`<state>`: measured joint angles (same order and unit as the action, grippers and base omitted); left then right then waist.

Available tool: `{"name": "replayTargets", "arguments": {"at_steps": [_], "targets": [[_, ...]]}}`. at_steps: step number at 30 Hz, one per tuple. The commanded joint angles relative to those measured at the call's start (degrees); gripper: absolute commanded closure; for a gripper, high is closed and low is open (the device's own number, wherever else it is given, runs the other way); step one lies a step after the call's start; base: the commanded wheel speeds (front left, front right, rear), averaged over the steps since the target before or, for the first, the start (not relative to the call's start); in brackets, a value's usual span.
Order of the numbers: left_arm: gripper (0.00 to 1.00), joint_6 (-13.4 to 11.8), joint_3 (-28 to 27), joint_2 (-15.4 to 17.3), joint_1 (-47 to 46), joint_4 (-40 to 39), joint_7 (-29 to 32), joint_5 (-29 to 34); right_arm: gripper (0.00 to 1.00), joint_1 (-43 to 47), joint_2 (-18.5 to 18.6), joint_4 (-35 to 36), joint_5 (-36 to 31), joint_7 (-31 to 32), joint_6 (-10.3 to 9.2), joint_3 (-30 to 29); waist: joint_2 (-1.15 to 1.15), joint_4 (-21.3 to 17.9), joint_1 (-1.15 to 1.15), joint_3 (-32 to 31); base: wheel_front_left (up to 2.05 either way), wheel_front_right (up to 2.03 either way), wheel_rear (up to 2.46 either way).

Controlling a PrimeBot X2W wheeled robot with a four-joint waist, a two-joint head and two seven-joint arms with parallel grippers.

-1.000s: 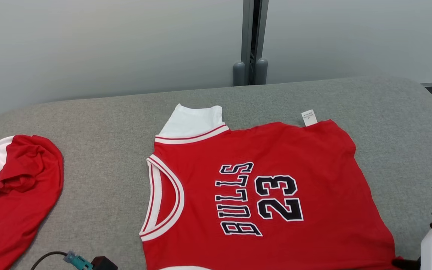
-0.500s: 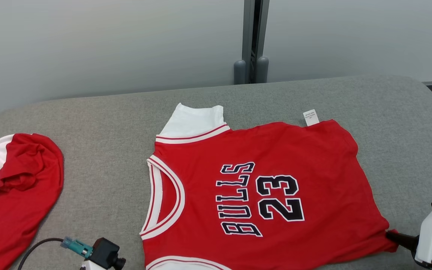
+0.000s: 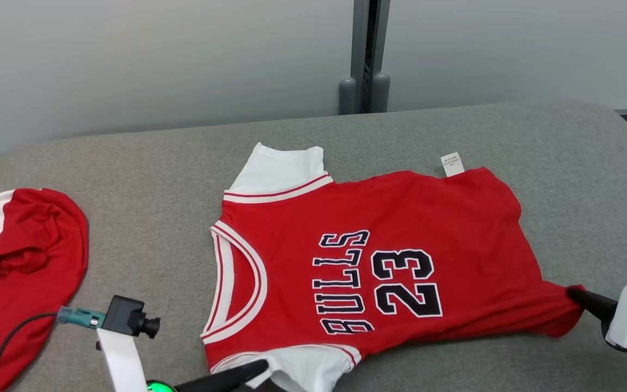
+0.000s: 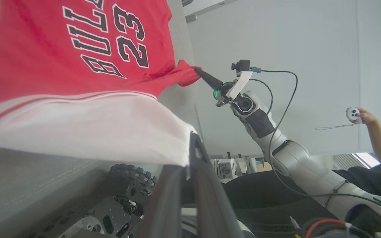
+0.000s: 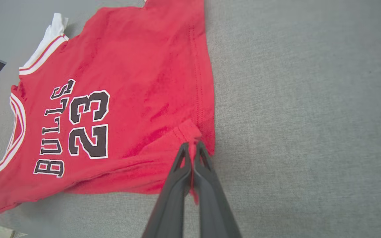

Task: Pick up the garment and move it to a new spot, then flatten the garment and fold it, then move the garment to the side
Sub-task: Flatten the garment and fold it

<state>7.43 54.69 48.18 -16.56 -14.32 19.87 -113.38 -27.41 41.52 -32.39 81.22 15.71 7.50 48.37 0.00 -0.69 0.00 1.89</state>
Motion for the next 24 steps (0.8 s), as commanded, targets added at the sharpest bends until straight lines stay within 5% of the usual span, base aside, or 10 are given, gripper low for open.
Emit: {"name": "replayTargets", "arguments": {"at_steps": [1, 11, 24], "targets": [[1.00, 0.09, -0.92, -0.14, 0.69, 0.58, -0.50, -0.37, 1.00, -0.58, -0.02, -0.42, -0.79, -1.11, -0.02, -0.45, 0.00, -0.09, 0.00, 0.15, 0.00, 0.00, 0.00], [1.00, -0.06, -4.86, -4.50, -0.42, 5.76, -4.00, -2.45, 1.00, -2.38, -1.95, -1.40, -3.35, -6.14, -0.03, -0.80, 0.00, -0.62, 0.00, 1.77, 0.00, 0.00, 0.00], [1.00, -3.62, -6.06, -10.48, -3.51, 15.71, -8.45, -1.29, 1.00, -5.29, -3.84, -2.14, -6.29, -13.00, -0.02, -0.32, 0.00, -0.66, 0.00, 4.59, 0.00, 0.00, 0.00]]}}
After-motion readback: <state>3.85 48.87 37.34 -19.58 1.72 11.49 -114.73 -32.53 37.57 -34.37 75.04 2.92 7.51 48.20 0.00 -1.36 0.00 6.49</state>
